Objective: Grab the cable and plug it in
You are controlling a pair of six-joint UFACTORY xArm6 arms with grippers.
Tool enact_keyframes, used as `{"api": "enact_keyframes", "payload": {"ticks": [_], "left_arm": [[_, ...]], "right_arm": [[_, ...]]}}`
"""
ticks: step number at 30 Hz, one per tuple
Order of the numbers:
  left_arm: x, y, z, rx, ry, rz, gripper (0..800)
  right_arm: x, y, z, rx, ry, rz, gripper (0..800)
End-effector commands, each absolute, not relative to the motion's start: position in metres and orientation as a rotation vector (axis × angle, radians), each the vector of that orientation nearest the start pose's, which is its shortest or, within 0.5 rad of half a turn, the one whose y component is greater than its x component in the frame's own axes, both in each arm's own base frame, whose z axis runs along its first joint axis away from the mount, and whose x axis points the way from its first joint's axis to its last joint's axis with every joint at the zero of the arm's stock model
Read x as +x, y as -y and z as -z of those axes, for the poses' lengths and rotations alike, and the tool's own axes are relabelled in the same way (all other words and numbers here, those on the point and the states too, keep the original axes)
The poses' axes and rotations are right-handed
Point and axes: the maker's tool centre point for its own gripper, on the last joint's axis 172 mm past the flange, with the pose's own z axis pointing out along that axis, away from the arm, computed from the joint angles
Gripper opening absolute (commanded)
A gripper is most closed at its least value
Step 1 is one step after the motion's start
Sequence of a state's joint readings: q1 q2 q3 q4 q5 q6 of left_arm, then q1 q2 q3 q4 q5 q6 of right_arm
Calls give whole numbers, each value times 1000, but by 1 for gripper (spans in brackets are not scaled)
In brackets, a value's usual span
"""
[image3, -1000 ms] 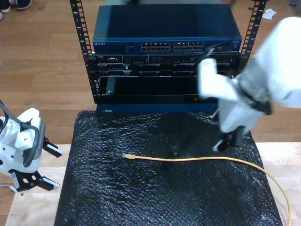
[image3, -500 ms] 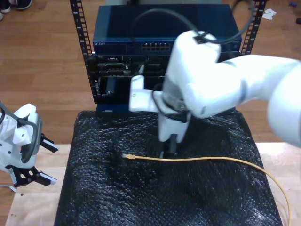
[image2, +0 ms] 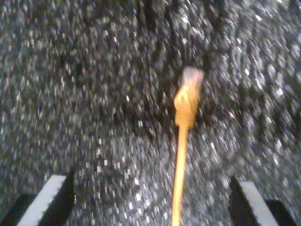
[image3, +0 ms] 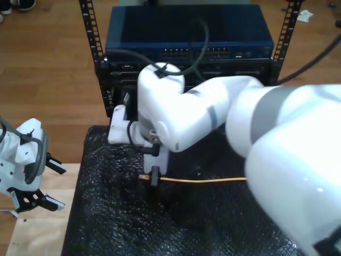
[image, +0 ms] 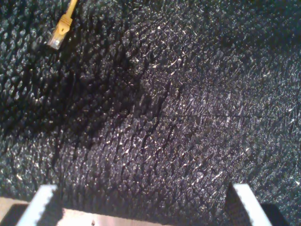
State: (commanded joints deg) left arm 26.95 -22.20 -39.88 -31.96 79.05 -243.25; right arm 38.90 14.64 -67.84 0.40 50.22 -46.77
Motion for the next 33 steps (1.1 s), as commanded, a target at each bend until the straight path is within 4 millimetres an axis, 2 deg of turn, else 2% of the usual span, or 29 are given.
{"api": "enact_keyframes", "payload": {"ticks": [5,13,20,28,33], "left_arm": [[320,-15,-212,-2707,-2222,740,800],[320,-14,-212,-2706,-2225,741,800],[320,-15,-212,-2705,-2222,742,800],[320,-15,-212,-2707,-2222,741,800],[320,-15,-212,-2707,-2222,741,800]], "right_arm": [[418,-340,-111,-2312,2124,70,751],[424,-340,-99,-2312,2143,45,627],[426,-339,-88,-2310,2156,20,617],[430,-340,-85,-2313,2156,19,570],[435,-342,-84,-2315,2159,56,496]]}}
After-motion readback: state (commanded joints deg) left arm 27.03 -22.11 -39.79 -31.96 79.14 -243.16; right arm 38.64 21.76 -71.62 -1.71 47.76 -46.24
